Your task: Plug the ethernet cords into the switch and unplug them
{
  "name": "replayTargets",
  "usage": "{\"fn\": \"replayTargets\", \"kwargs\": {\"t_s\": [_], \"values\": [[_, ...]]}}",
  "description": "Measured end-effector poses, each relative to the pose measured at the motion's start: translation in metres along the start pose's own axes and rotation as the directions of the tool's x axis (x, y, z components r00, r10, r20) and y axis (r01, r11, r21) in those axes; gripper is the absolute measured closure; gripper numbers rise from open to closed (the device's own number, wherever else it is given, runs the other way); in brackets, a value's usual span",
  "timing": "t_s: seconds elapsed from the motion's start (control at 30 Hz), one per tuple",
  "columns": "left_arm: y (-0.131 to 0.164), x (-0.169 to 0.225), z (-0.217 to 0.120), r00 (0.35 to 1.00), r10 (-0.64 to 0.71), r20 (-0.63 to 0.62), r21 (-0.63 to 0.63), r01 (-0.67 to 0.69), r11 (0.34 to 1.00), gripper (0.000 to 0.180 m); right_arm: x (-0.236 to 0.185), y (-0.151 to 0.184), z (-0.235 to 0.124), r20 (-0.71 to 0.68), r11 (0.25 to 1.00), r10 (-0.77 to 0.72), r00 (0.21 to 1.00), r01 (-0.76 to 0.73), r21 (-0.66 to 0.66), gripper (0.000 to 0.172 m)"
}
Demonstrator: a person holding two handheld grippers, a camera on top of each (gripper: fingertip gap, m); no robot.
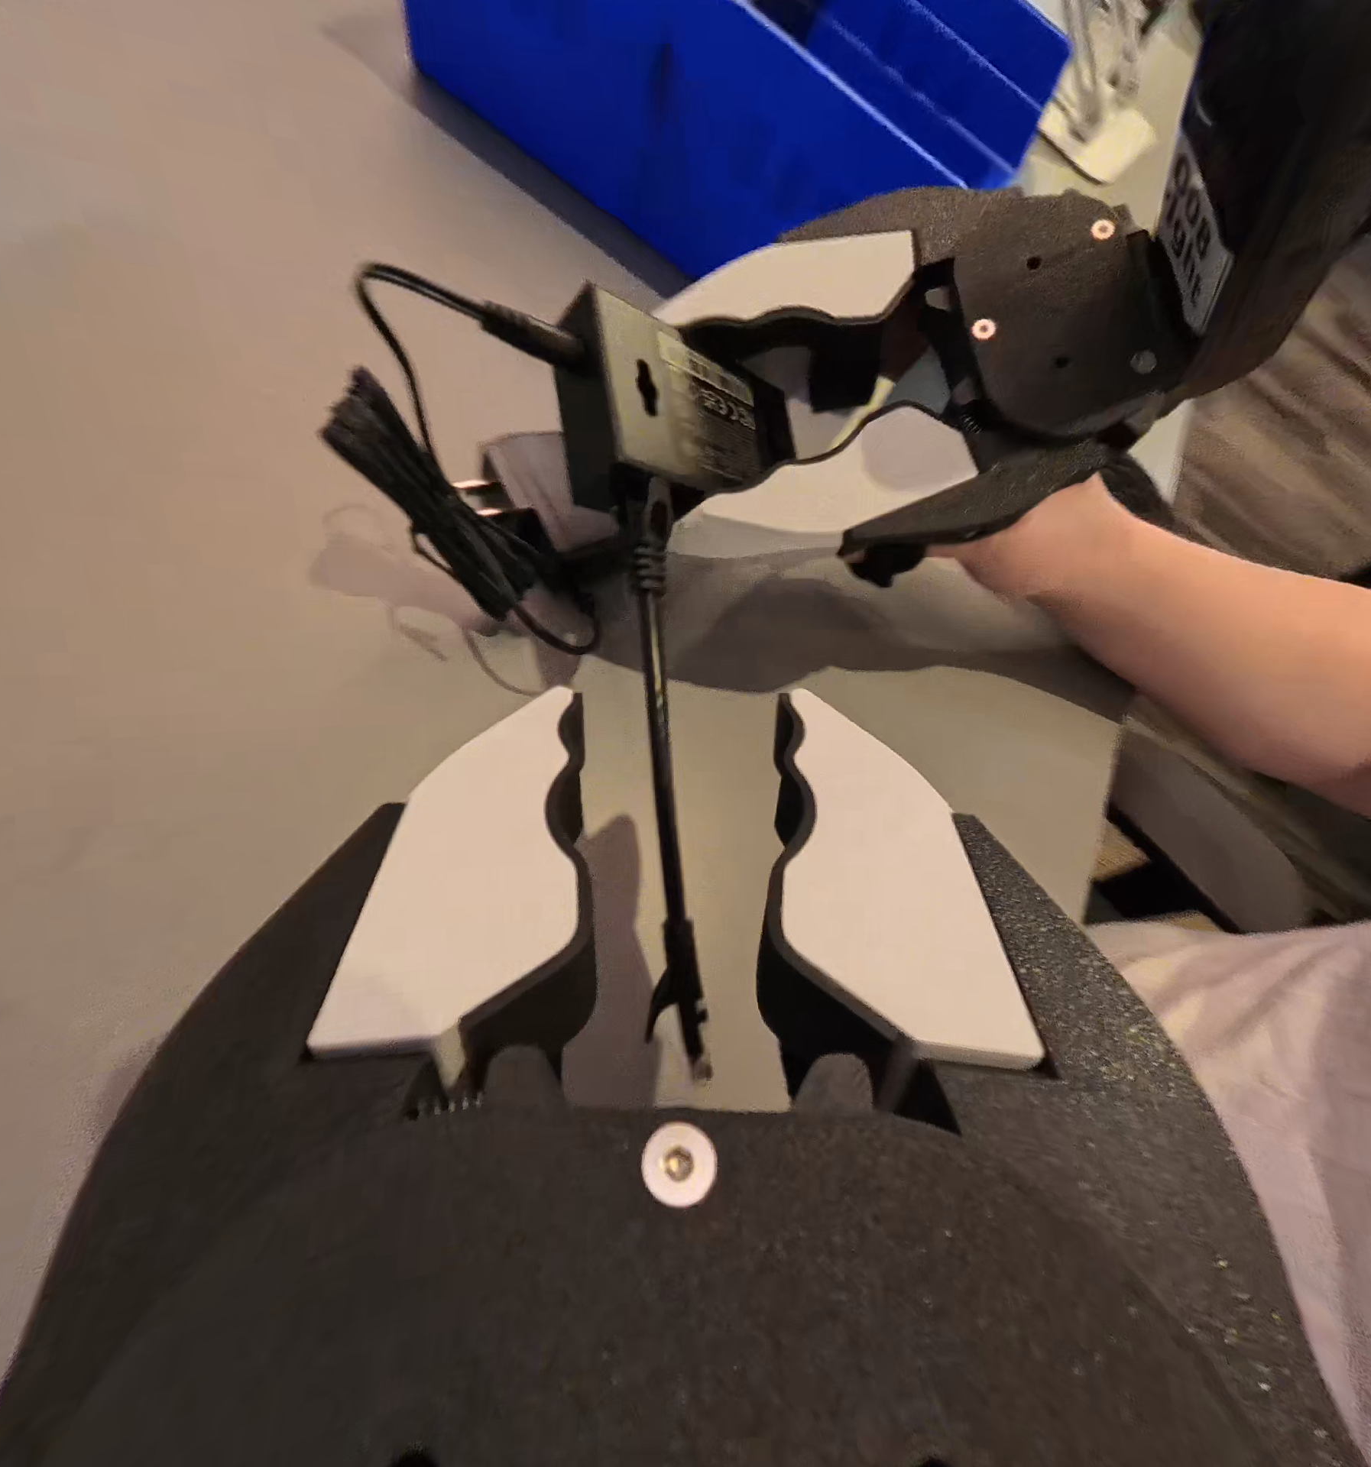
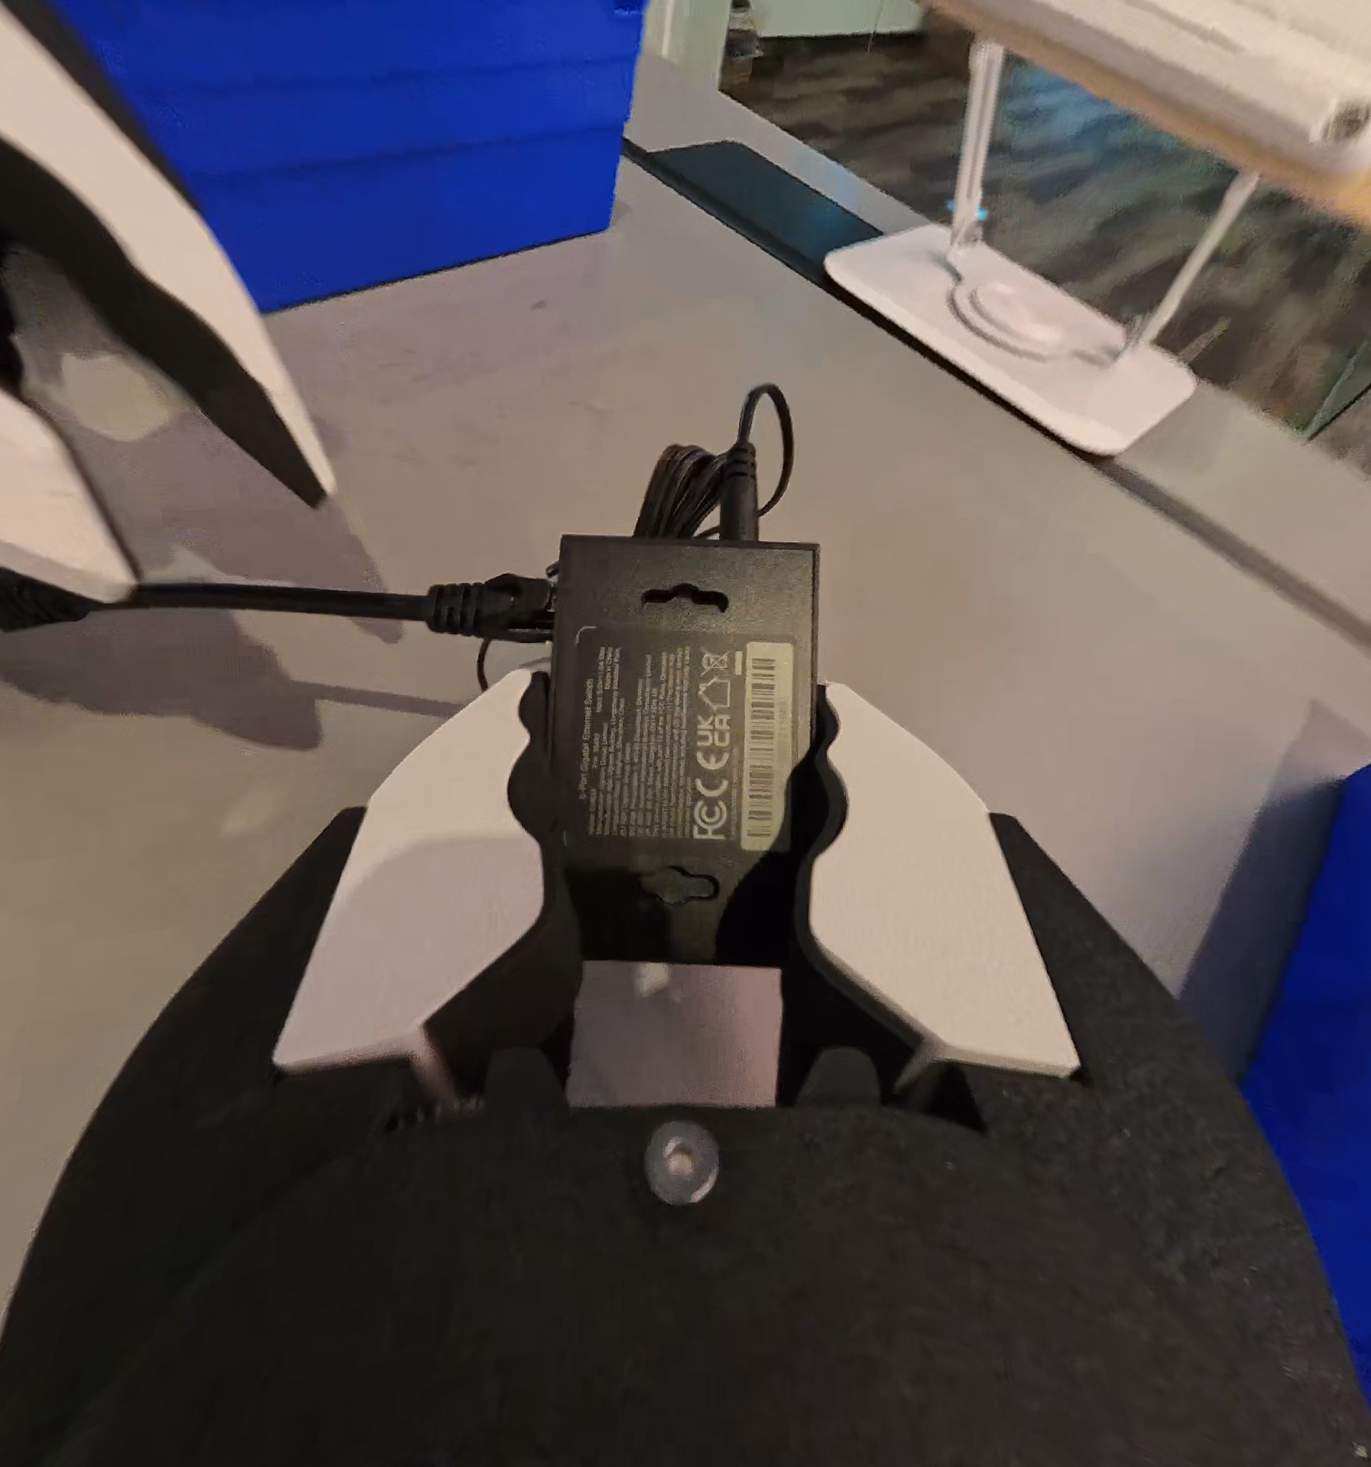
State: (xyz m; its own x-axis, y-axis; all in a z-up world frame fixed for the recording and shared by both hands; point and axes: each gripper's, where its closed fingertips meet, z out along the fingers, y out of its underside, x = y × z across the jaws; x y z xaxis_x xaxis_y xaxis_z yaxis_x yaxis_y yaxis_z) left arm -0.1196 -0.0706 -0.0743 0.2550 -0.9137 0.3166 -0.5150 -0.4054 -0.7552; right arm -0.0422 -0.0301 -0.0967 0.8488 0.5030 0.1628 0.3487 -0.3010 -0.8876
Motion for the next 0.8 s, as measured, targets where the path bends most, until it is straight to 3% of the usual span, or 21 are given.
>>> {"fn": "replayTargets", "kwargs": {"t_s": [0.13, 0.4, 0.6, 0.7, 0.8], "values": [[-0.009, -0.004, -0.015, 0.991, 0.056, 0.125, 0.105, -0.069, 0.992, 0.128, 0.01, -0.003, -0.001, 0.055, 0.98, 0.2, 0.978, -0.201, 0.012, 0.11], [-0.014, -0.006, -0.02, 0.981, 0.095, 0.172, 0.129, -0.118, 0.985, 0.129, 0.008, -0.005, -0.003, 0.036, 0.984, 0.177, 0.984, -0.177, -0.011, 0.111], [-0.019, -0.003, -0.014, 0.984, 0.113, 0.136, 0.1, -0.127, 0.987, 0.13, -0.002, -0.012, -0.006, 0.056, 0.995, 0.093, 0.994, -0.095, 0.042, 0.11], [-0.023, 0.0, -0.004, 0.995, 0.091, 0.032, 0.09, -0.093, 0.992, 0.139, -0.016, -0.027, -0.011, 0.096, 0.987, -0.045, 0.994, 0.029, 0.16, 0.111], [-0.023, 0.0, 0.007, 0.996, 0.039, -0.076, 0.035, -0.036, 0.999, 0.142, -0.018, -0.032, -0.01, 0.019, 0.97, -0.173, 0.985, 0.167, 0.175, 0.111]]}}
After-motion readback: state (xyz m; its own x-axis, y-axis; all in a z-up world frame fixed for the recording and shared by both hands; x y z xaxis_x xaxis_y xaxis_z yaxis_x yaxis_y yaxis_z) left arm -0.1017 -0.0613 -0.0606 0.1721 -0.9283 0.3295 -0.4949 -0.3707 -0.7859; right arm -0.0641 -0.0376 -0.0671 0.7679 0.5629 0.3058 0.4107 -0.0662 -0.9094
